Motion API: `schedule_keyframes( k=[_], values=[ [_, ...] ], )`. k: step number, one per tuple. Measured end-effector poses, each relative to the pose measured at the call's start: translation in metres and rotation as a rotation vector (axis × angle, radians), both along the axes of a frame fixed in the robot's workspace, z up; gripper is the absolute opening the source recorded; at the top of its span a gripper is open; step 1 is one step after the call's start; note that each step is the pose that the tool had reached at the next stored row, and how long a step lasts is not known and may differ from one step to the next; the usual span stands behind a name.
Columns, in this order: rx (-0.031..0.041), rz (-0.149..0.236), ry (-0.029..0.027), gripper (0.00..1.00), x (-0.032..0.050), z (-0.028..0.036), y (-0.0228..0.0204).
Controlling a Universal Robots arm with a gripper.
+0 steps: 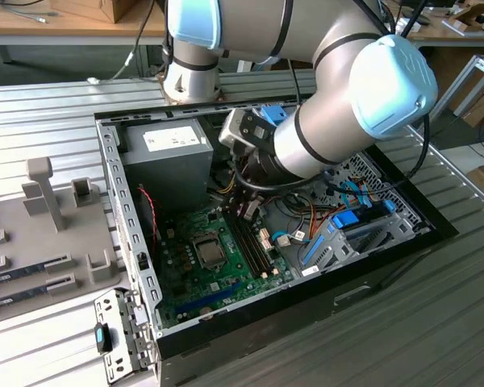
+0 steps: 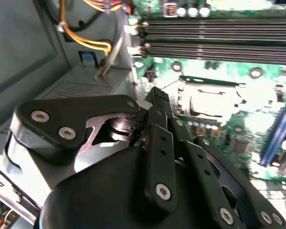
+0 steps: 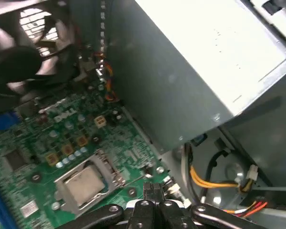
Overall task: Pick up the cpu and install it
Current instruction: 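Install the first cpu locking lever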
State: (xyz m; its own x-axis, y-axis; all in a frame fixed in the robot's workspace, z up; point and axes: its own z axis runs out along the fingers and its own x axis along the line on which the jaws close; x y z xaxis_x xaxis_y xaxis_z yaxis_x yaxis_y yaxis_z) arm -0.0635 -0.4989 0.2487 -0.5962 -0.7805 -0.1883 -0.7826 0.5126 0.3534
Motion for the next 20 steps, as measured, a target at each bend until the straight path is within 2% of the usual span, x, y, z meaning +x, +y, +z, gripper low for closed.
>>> schedule_keyframes(
  k=[1, 2, 3, 8, 11, 15, 20],
  values=[
    [-0.0006, 0.000, 0.0000, 0.11, 0.0000, 0.0001, 0.0067],
    [-0.0005, 0.000, 0.0000, 0.11, 0.0000, 0.0000, 0.0152],
    [-0.0005, 0.000, 0.0000, 0.11, 0.0000, 0.0000, 0.0184],
    [0.0000, 0.000, 0.0000, 0.11, -0.0084, -0.0006, 0.0199],
    [0.0002, 0.000, 0.0000, 0.11, -0.0119, -0.0021, 0.0232],
    [0.0006, 0.000, -0.0001, 0.11, -0.0187, -0.0052, 0.0246],
    [-0.0017, 0.000, 0.0000, 0.11, -0.0204, -0.0082, 0.0246]
  ],
)
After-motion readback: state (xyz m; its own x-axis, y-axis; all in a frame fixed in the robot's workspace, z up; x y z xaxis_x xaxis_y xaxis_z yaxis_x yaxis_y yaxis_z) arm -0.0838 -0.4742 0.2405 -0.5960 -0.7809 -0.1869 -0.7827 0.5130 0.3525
